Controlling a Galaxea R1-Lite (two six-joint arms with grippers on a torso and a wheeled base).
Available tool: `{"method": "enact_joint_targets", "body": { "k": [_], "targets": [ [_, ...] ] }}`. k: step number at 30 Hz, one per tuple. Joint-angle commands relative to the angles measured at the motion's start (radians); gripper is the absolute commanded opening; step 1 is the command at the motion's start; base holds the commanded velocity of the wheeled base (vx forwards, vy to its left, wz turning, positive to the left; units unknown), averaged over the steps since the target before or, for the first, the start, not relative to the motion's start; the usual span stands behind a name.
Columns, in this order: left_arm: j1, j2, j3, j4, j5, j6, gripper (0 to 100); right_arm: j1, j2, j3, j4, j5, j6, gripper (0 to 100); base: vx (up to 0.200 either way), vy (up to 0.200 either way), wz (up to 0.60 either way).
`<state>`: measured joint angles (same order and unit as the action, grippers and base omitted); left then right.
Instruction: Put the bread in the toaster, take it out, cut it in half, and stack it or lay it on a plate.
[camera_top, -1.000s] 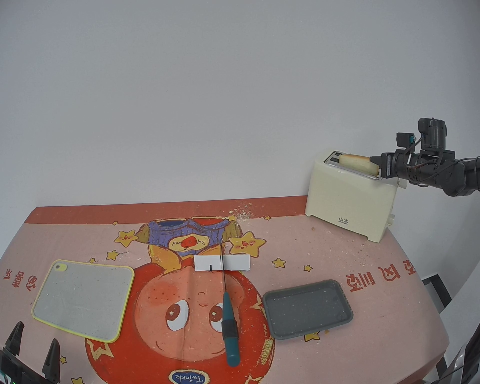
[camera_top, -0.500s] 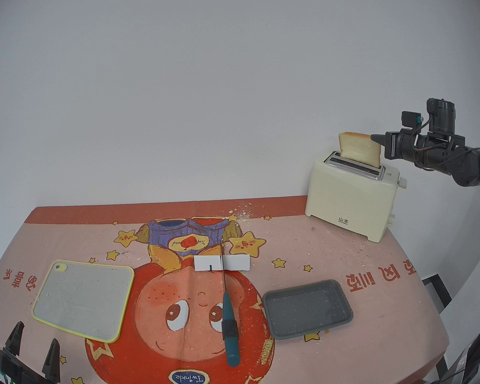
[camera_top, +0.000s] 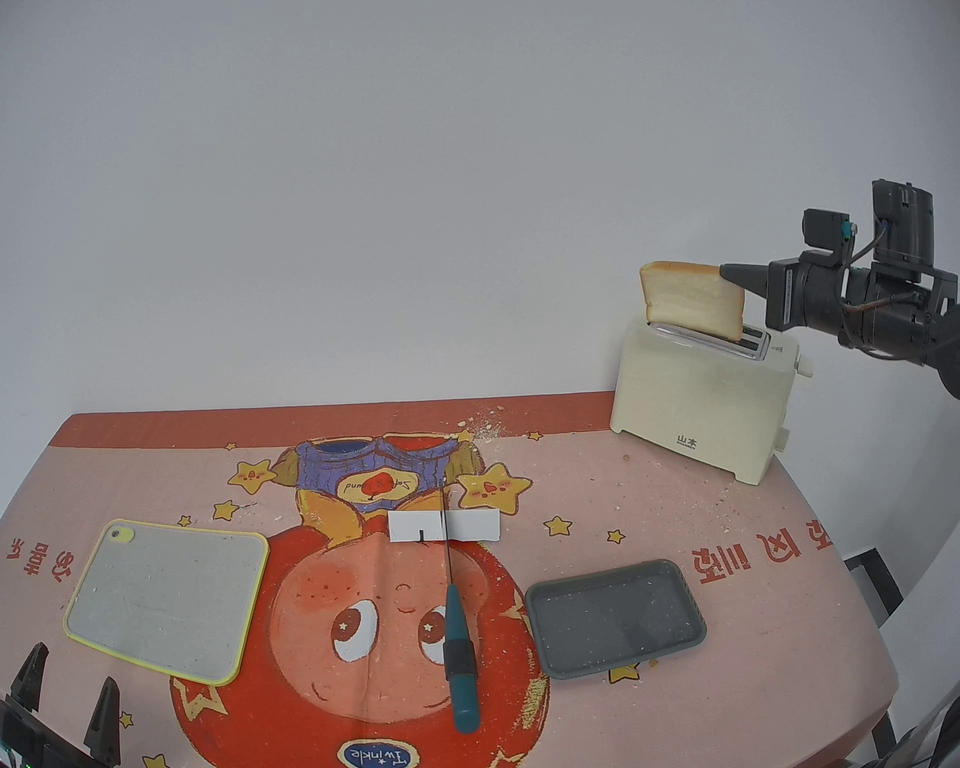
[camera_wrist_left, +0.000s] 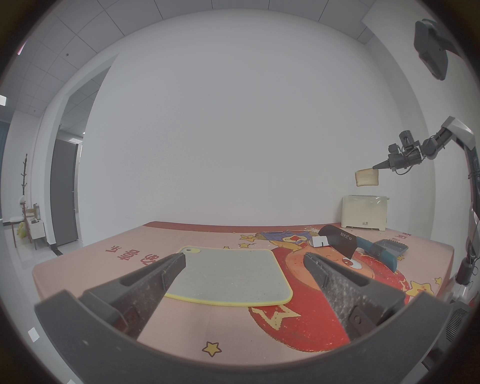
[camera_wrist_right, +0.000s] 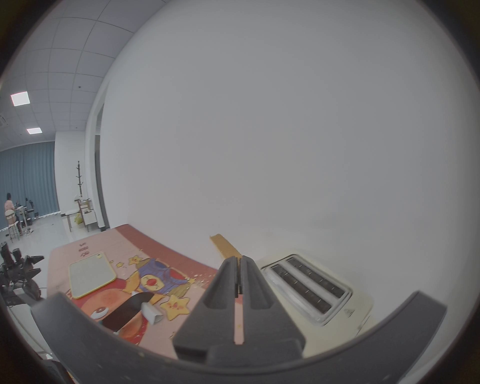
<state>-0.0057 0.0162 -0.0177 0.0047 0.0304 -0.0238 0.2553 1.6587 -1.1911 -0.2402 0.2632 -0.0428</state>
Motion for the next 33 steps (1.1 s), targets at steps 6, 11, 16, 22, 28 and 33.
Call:
{"method": "enact_joint_targets", "body": {
  "k": [6,11,16,22,28,33],
  "targets": [
    [0.000,-0.009,0.018,0.000,0.000,-0.001,100,0.081,-0.109,0.183,-0.021,0.005,0.000,0,-0.067,0.000,0.00],
    [0.000,-0.009,0.018,0.000,0.000,-0.001,100,0.117,-0.120,0.226,-0.022,0.004,0.000,0,-0.200,0.000,0.00],
    [0.000,-0.009,0.018,0.000,0.000,0.001,100,0.153,-0.120,0.226,-0.022,0.005,0.015,0,-0.200,0.000,0.00],
    [0.000,-0.009,0.018,0.000,0.000,-0.001,100,0.199,-0.116,0.228,-0.022,0.004,0.030,0,0.000,0.000,0.00],
    [0.000,-0.009,0.018,0.000,0.000,-0.001,100,0.252,-0.120,0.255,-0.024,0.007,0.070,0,0.000,0.200,0.00],
    [0.000,-0.009,0.018,0.000,0.000,-0.001,100,0.288,-0.120,0.303,-0.079,0.008,0.080,0,0.000,0.200,0.00]
  ]
}}
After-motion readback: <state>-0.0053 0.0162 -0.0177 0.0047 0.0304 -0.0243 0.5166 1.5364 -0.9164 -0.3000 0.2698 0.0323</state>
